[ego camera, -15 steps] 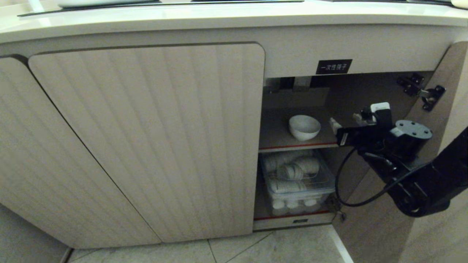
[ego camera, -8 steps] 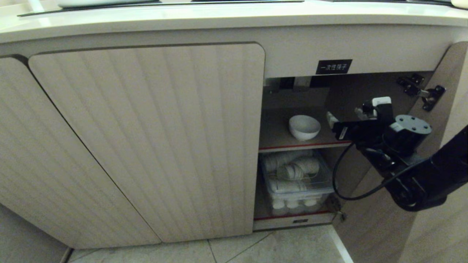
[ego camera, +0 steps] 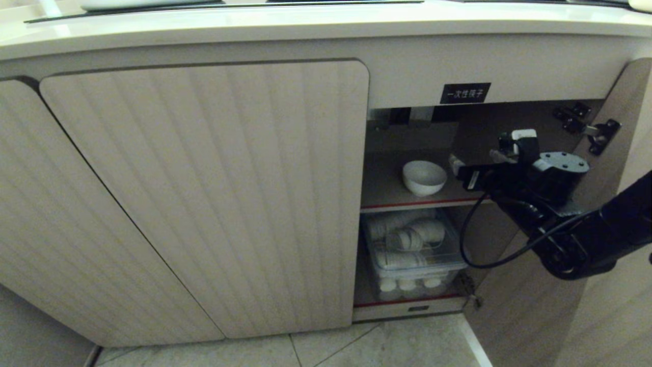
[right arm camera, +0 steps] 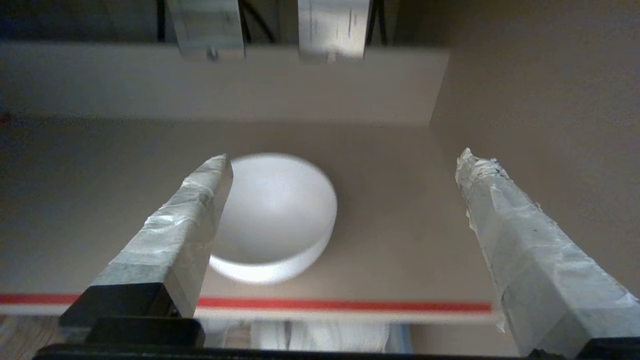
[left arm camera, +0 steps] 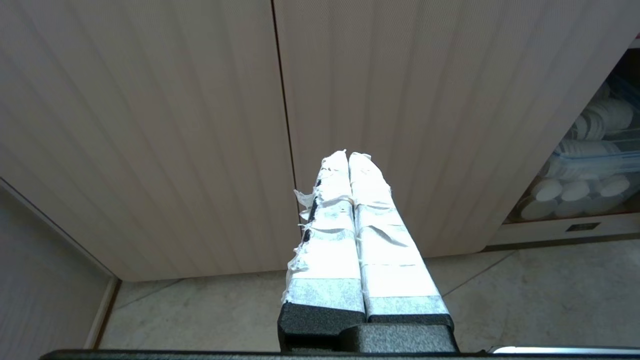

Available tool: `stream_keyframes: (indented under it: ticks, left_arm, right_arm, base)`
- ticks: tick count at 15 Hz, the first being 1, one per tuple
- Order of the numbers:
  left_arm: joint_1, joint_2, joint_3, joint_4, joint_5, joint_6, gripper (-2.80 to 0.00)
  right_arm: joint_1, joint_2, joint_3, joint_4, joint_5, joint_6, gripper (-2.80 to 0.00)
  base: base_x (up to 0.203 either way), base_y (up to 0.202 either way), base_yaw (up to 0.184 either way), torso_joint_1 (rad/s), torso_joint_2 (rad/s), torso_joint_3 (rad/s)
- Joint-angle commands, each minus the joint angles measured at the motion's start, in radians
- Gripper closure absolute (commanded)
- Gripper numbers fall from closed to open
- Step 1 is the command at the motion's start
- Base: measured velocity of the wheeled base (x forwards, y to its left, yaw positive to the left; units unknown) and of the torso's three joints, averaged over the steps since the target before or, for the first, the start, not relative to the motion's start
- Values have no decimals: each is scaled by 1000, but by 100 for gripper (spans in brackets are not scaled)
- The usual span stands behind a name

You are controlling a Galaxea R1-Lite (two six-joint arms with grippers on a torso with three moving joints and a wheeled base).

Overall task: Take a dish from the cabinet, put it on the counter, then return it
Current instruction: Take the bowl from the cabinet

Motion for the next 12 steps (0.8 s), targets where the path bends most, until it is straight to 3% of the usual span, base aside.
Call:
stream_keyframes:
  ticks: [1, 12]
  left_arm:
    - [0, 0, -1, 0, 0, 0, 0]
    - [0, 0, -1, 0, 0, 0, 0]
  right_arm:
    - [0, -4, -15, 26, -2, 9, -280]
    - [-3, 34, -112, 155, 2, 19, -280]
  base:
    - [0, 0, 0, 0, 0, 0]
    - [0, 0, 0, 0, 0, 0]
